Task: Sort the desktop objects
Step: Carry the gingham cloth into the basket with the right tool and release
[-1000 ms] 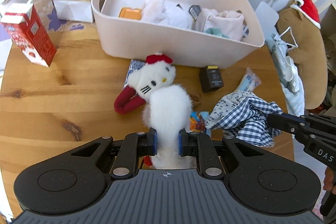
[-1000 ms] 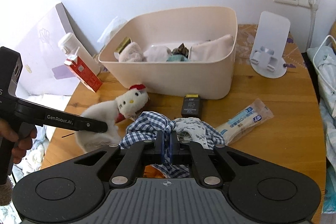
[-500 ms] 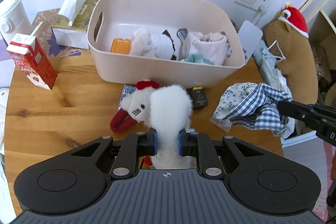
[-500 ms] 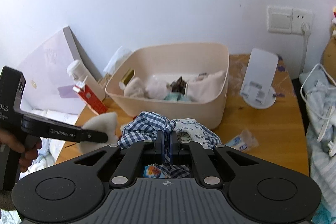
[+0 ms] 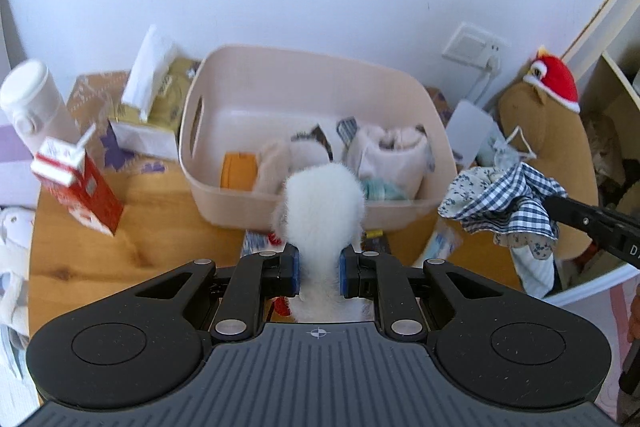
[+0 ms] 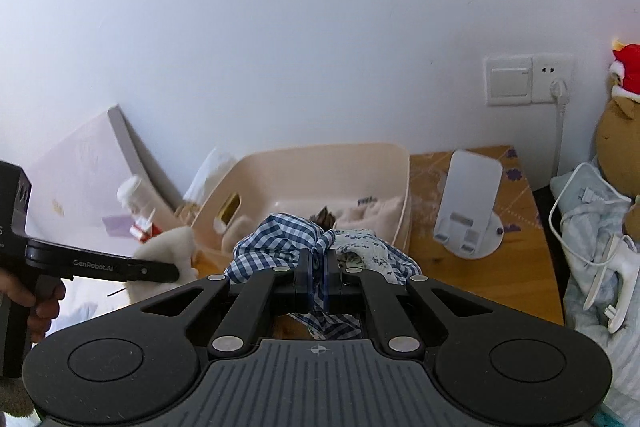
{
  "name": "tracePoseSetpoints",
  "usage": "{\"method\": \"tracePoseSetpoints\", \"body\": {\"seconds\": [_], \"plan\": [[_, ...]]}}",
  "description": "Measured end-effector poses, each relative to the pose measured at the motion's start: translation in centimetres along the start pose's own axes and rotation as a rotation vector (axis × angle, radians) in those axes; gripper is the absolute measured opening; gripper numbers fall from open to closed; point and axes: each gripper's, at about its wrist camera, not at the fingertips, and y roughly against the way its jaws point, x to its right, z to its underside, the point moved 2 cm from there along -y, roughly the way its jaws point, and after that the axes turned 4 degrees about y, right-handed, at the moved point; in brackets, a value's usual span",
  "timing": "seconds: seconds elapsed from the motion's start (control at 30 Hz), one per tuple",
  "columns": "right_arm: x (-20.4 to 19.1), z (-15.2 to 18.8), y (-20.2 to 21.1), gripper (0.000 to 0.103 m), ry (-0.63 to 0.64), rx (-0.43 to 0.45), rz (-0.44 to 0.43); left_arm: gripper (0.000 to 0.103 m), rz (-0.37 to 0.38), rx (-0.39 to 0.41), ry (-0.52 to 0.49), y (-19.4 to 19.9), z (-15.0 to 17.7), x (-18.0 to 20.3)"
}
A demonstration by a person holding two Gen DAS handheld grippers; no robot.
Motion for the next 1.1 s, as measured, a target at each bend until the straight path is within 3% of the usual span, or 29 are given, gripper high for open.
{"method": "tracePoseSetpoints", "body": {"seconds": [0.27, 0.53, 0.83, 1.1], "plan": [[-0.3, -2.5, -1.2, 0.005, 0.025, 0.053, 0.030, 0.017, 0.009, 0.071, -0.049, -0.1, -4.0, 0.6], [-0.1, -5.0, -4.2, 0.005, 0.005, 0.088, 0.063, 0.017, -0.063, 0.092, -0.110, -3.0, -6.4, 1.3], [-0.2, -5.2, -9.1, 0.005, 0.020, 0.019, 0.098, 0.017, -0.142, 0.058, -0.134, -7.7, -6.8, 1.0], [-1.5, -4.6, -13.2, 0.005, 0.065, -0.059, 0.086, 0.017, -0.165, 0.051, -0.118, -10.4, -7.1, 0.2]]}}
